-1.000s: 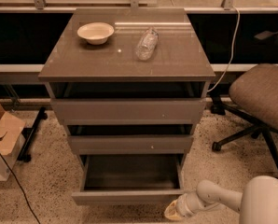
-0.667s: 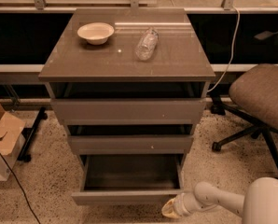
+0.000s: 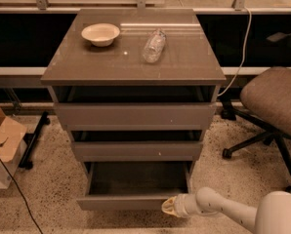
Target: Close bottom drawer
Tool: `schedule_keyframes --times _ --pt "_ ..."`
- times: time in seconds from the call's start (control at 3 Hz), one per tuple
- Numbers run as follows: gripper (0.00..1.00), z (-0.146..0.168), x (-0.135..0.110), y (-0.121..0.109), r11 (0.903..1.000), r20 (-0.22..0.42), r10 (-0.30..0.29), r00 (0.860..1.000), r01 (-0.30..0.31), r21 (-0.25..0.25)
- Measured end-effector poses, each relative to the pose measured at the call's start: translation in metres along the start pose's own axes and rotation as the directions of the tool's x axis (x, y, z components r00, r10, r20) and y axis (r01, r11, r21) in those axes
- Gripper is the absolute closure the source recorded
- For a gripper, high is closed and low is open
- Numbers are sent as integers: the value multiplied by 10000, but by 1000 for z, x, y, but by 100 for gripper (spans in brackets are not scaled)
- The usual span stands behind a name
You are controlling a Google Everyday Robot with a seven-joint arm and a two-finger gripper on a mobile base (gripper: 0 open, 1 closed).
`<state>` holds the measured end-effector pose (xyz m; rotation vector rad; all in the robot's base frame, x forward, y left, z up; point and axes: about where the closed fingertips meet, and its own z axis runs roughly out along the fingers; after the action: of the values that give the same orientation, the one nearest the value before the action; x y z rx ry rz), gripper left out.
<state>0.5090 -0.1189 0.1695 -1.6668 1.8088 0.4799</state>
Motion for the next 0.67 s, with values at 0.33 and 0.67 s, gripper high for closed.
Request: schedule_keyframes --times 0.33,0.67 --pt "100 0 0 0 10000 1 -1 10000 1 1" --pt "100 8 -11 -30 9981 259 -410 9988 398 464"
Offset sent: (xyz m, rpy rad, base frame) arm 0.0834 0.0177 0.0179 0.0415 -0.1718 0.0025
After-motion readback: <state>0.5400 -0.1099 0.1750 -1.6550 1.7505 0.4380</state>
